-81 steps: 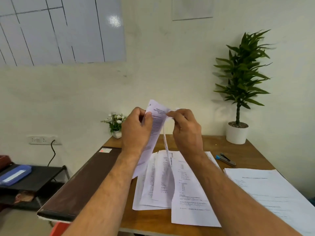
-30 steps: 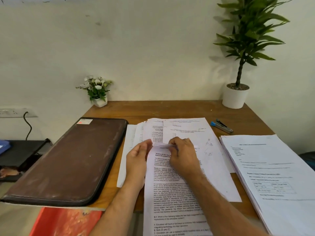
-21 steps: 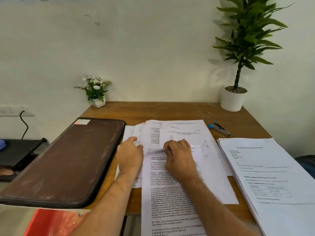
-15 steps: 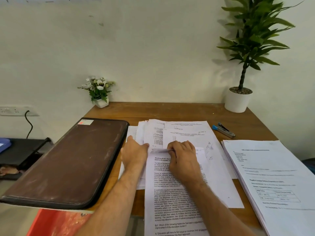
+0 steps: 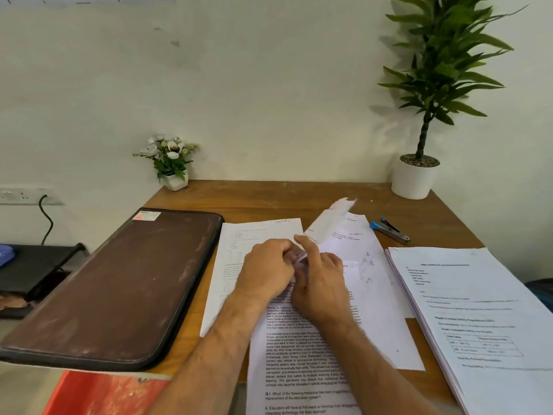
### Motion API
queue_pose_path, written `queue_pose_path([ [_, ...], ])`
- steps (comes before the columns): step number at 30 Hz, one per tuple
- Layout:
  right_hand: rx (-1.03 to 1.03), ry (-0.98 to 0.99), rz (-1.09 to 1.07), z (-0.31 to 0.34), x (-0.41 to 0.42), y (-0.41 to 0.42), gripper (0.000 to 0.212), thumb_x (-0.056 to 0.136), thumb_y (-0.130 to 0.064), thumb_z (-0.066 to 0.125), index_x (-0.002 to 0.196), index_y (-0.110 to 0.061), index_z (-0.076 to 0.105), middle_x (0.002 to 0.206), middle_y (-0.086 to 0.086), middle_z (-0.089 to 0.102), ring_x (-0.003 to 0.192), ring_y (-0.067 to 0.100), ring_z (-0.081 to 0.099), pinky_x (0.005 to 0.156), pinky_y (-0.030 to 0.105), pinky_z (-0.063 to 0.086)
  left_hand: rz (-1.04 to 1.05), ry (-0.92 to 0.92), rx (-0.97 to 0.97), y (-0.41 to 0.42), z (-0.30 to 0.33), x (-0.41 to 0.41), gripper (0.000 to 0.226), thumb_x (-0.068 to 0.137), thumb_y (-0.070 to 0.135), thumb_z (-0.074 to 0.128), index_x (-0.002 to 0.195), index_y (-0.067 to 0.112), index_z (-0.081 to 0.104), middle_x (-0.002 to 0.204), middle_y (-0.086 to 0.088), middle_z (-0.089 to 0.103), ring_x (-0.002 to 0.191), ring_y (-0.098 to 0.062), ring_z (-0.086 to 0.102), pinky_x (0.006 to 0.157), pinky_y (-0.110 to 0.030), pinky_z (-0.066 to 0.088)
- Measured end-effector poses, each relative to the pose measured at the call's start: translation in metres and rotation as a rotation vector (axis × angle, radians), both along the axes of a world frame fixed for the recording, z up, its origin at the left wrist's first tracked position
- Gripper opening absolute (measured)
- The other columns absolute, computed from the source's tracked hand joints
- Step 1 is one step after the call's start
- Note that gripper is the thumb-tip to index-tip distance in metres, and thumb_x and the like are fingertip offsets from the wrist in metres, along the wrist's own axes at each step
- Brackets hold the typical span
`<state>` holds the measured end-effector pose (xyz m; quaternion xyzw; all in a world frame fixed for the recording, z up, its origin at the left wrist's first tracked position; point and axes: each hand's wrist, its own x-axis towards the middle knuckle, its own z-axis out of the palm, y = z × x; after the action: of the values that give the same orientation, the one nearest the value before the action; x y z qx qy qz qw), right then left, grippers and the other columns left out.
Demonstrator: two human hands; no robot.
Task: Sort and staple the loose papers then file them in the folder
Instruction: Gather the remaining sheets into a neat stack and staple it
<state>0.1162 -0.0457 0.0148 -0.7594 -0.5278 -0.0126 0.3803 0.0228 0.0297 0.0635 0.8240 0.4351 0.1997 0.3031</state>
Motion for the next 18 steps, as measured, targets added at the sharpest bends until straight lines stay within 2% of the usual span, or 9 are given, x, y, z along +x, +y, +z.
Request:
queue_pose_path([
  [5,-0.118,-0.036,-0.007,0.006,0.0,-0.005,0.072,0.097,-0.024,0.055,0.153,-0.044,0.014,0.12,-0.004,0.066,0.115,0.014,0.054,0.122,0.043,0.021,0.069,-0.045,-0.001,0.0,-0.002,-0.004,0.028,0.105,0.032,0.053,0.129,0.029,0.066,0.123,0.005,0.071,0.109,-0.018,0.068,0.098,-0.034,0.054],
  [7,-0.085,-0.08,0.023,0.004,0.001,-0.002,0.076,0.095,-0.021,0.054,0.153,-0.046,0.013,0.114,-0.003,0.068,0.109,0.014,0.058,0.119,0.046,0.025,0.023,-0.066,-0.021,0.002,-0.001,-0.008,0.026,0.105,0.034,0.052,0.124,0.03,0.07,0.118,0.007,0.072,0.107,-0.016,0.068,0.098,-0.034,0.053],
  [9,-0.048,-0.118,0.035,0.0,0.001,0.0,0.074,0.092,-0.019,0.055,0.152,-0.044,0.019,0.112,-0.004,0.07,0.107,0.016,0.061,0.117,0.047,0.028,-0.066,-0.037,-0.072,0.004,-0.003,-0.01,0.022,0.103,0.035,0.056,0.117,0.032,0.073,0.11,0.011,0.075,0.101,-0.01,0.068,0.098,-0.035,0.054],
  [11,-0.041,-0.131,0.039,-0.002,0.002,0.002,0.061,0.091,-0.019,0.053,0.144,-0.041,0.033,0.11,-0.006,0.071,0.106,0.018,0.061,0.114,0.045,0.03,-0.153,-0.018,-0.135,0.007,-0.006,-0.014,0.02,0.102,0.033,0.06,0.114,0.031,0.075,0.106,0.013,0.076,0.099,-0.008,0.069,0.099,-0.035,0.055],
  [12,-0.05,-0.127,0.034,-0.002,0.002,0.002,0.052,0.091,-0.019,0.052,0.137,-0.039,0.04,0.109,-0.005,0.071,0.106,0.019,0.061,0.113,0.043,0.031,-0.177,-0.067,-0.205,0.009,-0.006,-0.016,0.019,0.1,0.031,0.061,0.109,0.03,0.078,0.103,0.012,0.076,0.099,-0.008,0.07,0.1,-0.036,0.054],
  [13,-0.073,-0.119,0.021,0.0,0.002,0.002,0.042,0.093,-0.02,0.051,0.131,-0.036,0.045,0.111,-0.004,0.07,0.109,0.019,0.059,0.112,0.041,0.031,-0.153,-0.146,-0.272,0.012,-0.004,-0.019,0.02,0.099,0.03,0.062,0.101,0.027,0.081,0.098,0.011,0.077,0.098,-0.009,0.07,0.099,-0.038,0.054],
  [15,-0.135,-0.083,-0.007,0.003,0.001,0.0,0.028,0.097,-0.024,0.05,0.124,-0.033,0.051,0.123,-0.003,0.066,0.118,0.017,0.051,0.114,0.036,0.029,0.084,-0.236,-0.285,0.023,-0.004,-0.023,0.025,0.096,0.029,0.06,0.086,0.025,0.082,0.093,0.008,0.077,0.094,-0.013,0.07,0.092,-0.039,0.055],
  [16,-0.16,-0.068,-0.017,0.004,0.002,-0.001,0.024,0.099,-0.025,0.05,0.122,-0.033,0.052,0.128,-0.003,0.063,0.121,0.017,0.048,0.115,0.035,0.028,0.242,-0.159,-0.194,0.031,-0.007,-0.023,0.024,0.094,0.03,0.059,0.087,0.024,0.081,0.095,0.007,0.076,0.092,-0.015,0.069,0.086,-0.036,0.056],
  [18,-0.2,-0.046,-0.028,0.005,0.002,-0.003,0.02,0.101,-0.027,0.049,0.12,-0.033,0.051,0.134,-0.003,0.06,0.125,0.017,0.043,0.116,0.035,0.029,0.362,0.185,0.007,0.04,-0.016,-0.022,0.021,0.09,0.034,0.061,0.099,0.021,0.075,0.105,-0.001,0.074,0.096,-0.024,0.067,0.078,-0.032,0.054],
])
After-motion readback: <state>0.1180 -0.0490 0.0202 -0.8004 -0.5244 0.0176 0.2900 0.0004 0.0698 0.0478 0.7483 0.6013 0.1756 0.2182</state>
